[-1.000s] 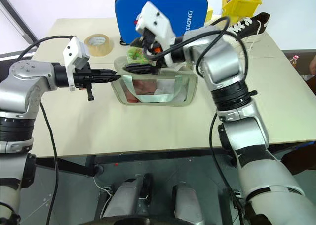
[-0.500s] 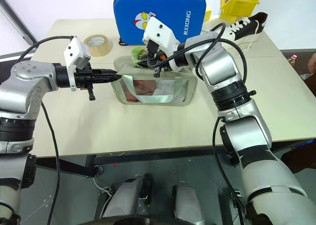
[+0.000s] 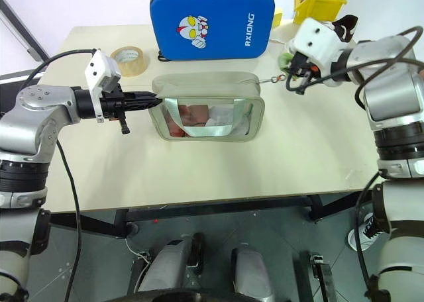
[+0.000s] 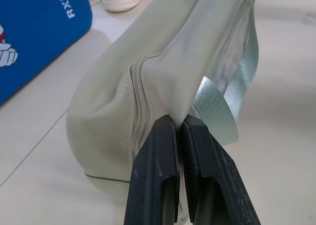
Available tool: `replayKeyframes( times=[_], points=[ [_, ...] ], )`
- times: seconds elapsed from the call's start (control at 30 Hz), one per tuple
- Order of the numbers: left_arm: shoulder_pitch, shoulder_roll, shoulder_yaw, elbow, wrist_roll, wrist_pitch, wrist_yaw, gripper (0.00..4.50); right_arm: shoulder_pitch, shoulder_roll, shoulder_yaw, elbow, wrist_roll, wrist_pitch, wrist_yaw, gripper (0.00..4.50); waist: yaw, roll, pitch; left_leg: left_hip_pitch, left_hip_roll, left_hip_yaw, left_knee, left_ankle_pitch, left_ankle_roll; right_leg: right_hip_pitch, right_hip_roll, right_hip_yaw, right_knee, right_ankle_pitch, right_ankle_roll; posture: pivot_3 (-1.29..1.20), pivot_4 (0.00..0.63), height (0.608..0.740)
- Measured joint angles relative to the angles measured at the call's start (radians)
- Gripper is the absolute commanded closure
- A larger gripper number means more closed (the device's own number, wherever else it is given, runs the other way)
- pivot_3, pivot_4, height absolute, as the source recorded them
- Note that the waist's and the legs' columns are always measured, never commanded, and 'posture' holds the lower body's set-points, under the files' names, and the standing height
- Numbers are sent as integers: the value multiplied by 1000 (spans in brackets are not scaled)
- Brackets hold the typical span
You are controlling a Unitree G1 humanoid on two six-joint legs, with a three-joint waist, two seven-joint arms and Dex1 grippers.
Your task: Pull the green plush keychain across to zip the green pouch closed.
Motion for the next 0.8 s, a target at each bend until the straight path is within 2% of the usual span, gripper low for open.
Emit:
replayKeyframes(
  times=[0.1,0.23,0.37,0.47,0.5,0.57,0.63,0.7,0.77,0.8],
  points=[
    [6,-17,-1,-11,-8,7,24,4500,170,55,-58,-67,0,51,-95,4403,3,-1,-1,0,0,0,0,1,0,1,0,0,-1,0,0,0,150,740],
    [6,-37,0,-15,-12,24,51,4500,345,299,-73,-95,58,170,-207,4403,2,0,0,1,0,0,0,4,2,2,0,0,2,1,0,0,150,740],
    [16,-41,-1,-18,-12,27,66,4500,343,385,-113,-117,92,242,-266,4403,2,0,-1,5,0,0,0,5,2,2,0,-1,2,2,0,0,150,740],
    [18,-41,-1,-25,-15,37,67,4500,338,391,-128,-108,109,268,-277,4403,1,0,-1,5,0,0,0,4,0,1,0,-1,2,3,0,0,150,740],
    [18,-41,-1,-28,-16,39,68,4500,335,381,-132,-107,117,270,-273,4123,1,0,-1,5,0,0,0,4,0,1,0,-1,2,4,0,0,150,740],
    [26,-37,-1,-40,-19,39,68,3740,324,350,-146,-107,133,279,-258,3429,2,0,-1,5,0,0,0,4,0,1,0,-1,2,4,0,0,150,740],
    [34,-33,-1,-41,-24,43,64,2932,301,299,-163,-112,150,293,-233,2435,2,0,-1,4,0,0,-1,4,0,0,0,-1,1,4,0,0,150,740],
    [35,-22,-1,-37,-42,62,50,1852,273,223,-171,-119,175,306,-181,1387,2,1,0,1,0,0,-2,4,0,-3,0,-1,1,4,0,0,150,740],
    [21,26,16,-2,-60,74,20,848,235,100,-199,-135,211,309,-91,359,2,2,1,-1,0,0,-4,6,1,-3,0,0,-1,4,-1,0,150,740],
    [3,56,26,30,-67,81,4,307,229,39,-227,-155,239,314,-38,0,2,2,1,-1,0,0,-6,6,2,-3,0,-1,-2,3,-1,0,150,740]
  ],
)
